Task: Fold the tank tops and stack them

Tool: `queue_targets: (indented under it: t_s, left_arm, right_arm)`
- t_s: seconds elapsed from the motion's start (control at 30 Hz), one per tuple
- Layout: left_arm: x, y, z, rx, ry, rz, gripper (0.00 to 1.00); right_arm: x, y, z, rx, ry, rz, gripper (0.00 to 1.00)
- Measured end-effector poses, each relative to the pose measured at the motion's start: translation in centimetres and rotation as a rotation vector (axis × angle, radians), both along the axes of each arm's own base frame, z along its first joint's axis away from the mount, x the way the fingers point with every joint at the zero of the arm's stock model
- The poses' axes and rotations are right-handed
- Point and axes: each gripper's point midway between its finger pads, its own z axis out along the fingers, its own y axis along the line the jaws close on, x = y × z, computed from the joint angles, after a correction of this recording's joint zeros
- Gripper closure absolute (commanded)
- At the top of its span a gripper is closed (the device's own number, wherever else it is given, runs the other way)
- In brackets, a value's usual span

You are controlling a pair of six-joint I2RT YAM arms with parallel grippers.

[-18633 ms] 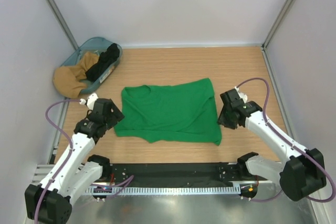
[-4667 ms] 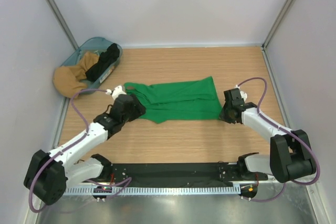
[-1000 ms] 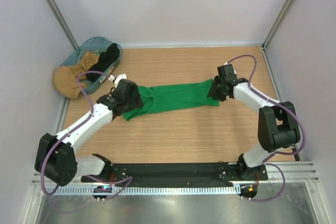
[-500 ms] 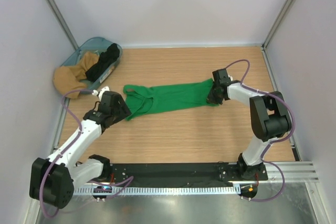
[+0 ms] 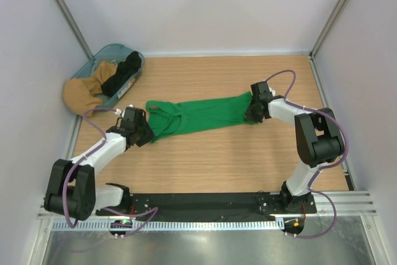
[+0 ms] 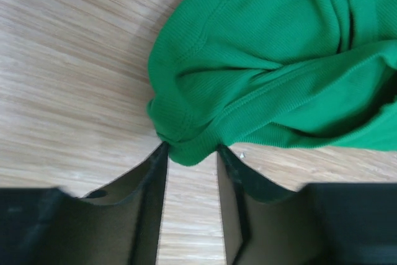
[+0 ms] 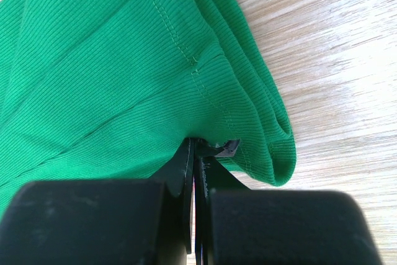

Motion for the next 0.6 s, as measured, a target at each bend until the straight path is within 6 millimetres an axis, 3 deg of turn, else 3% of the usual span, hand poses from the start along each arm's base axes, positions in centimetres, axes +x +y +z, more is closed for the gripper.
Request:
queue_targets:
  t_s: [0.03, 0.1, 0.37, 0.6]
  left_arm:
    - [0.1, -0.1, -0.3, -0.003, 0.006, 0.001, 0.82]
    - [0.3, -0.1, -0.9, -0.013, 0.019, 0.007, 1.00]
    - [1.1, 1.4, -0.8, -0.071, 0.021, 0.053, 1.00]
    - [3.0, 3.7, 1.3, -0.132, -0.022, 0.129, 1.00]
  right_arm:
    - [0.0, 0.0, 0.0, -0.001, -0.001, -0.001, 0.99]
    - [0.1, 0.0, 0.0, -0.002, -0.003, -0.002, 0.99]
    - [0.2, -0.1, 0.0, -0.006, -0.009, -0.006, 0.99]
    - [0.4, -0.2, -0.1, -0.010, -0.014, -0.020, 0.99]
